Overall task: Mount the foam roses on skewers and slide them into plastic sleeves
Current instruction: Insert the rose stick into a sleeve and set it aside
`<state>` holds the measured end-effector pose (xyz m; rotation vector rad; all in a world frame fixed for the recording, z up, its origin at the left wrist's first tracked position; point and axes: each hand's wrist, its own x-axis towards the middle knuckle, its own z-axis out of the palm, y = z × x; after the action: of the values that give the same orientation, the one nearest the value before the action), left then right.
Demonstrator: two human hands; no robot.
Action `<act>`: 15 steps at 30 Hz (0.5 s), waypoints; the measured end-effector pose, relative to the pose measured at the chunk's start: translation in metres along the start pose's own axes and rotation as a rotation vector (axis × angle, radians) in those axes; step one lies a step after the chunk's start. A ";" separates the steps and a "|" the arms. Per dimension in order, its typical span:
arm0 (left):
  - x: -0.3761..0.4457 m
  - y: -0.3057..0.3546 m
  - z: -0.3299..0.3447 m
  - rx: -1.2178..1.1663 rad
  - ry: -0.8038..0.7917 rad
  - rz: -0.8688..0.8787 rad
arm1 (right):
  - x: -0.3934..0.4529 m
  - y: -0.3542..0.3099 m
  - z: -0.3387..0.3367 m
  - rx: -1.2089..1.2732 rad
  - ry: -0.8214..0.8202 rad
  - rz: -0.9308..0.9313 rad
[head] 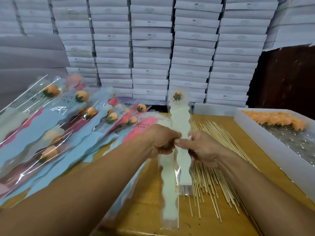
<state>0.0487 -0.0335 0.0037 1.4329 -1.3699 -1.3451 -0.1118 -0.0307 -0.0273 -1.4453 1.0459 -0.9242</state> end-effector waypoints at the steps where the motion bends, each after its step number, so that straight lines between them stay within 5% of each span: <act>1: -0.001 -0.001 0.001 -0.044 0.002 -0.004 | 0.000 0.000 0.001 -0.006 -0.005 -0.024; 8: -0.010 0.004 -0.028 -0.151 0.089 0.137 | -0.003 -0.001 0.003 0.003 -0.185 0.007; 15: -0.024 0.011 -0.139 0.101 0.489 0.317 | -0.001 0.004 0.000 -0.104 -0.242 0.054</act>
<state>0.1843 -0.0331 0.0449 1.4169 -1.2759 -0.6738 -0.1127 -0.0299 -0.0317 -1.5635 0.9580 -0.6463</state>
